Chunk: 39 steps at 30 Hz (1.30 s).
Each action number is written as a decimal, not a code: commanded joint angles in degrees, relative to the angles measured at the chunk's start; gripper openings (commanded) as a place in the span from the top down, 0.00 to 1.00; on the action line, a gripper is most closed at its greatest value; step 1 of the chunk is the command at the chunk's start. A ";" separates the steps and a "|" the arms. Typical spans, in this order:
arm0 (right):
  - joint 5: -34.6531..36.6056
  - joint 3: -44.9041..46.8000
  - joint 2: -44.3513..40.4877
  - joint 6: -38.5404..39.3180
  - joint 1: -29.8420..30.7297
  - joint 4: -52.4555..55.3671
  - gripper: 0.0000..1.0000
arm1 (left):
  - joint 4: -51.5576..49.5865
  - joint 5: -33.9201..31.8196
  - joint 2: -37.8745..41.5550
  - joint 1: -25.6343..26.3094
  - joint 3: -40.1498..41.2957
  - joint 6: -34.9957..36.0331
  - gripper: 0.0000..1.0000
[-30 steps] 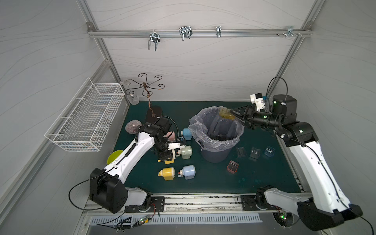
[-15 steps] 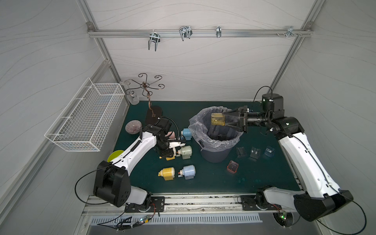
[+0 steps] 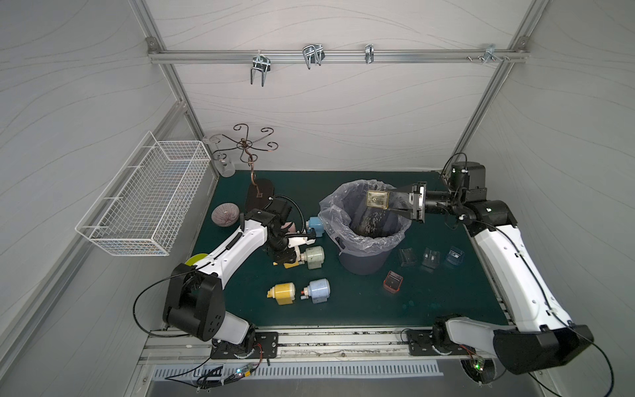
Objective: Take out the pencil sharpener tray and clean the shavings
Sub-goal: Pour the shavings into the trash bin, then place the pencil sharpener at the center of the board.
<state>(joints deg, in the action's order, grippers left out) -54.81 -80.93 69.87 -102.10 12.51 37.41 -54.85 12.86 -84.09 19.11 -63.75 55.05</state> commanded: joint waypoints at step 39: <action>55.83 7.46 -23.15 78.64 7.57 5.08 1.00 | 12.10 -11.37 -1.84 -0.58 8.20 0.19 0.68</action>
<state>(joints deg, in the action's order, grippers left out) -11.66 -76.12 51.57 -31.16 18.50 46.13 -45.23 3.42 -85.41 18.81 -55.70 54.19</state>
